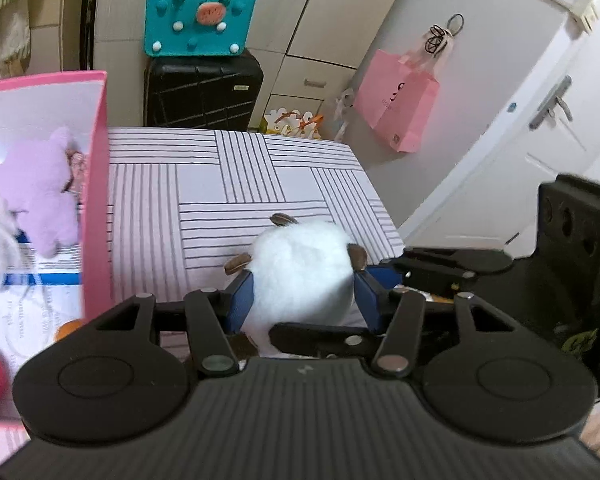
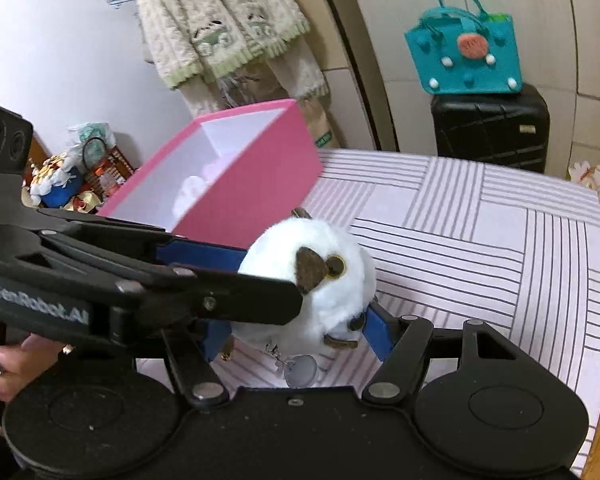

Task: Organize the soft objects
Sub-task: 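Lift the white-brown plush with both grippers and carry it over the box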

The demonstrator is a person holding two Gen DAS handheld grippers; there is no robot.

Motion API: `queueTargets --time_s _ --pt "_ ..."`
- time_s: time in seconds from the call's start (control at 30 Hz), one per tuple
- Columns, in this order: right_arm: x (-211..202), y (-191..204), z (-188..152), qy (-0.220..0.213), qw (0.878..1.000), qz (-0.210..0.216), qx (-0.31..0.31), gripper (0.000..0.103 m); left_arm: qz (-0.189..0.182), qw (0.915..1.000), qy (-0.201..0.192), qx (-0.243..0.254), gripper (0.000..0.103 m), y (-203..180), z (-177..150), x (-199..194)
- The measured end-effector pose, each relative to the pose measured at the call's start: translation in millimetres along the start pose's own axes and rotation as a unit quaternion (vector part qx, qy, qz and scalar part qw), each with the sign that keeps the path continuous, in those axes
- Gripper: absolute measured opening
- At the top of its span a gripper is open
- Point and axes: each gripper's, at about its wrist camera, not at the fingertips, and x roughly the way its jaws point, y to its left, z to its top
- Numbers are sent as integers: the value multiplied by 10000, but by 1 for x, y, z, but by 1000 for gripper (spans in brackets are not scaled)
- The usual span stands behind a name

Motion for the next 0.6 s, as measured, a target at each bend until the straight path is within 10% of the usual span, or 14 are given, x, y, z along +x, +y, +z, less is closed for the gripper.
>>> queueTargets --time_s 0.6 --pt "-25 108 18 -584 9891 -113 -1345 71 294 9966 -311 708 53 10 -14 -102"
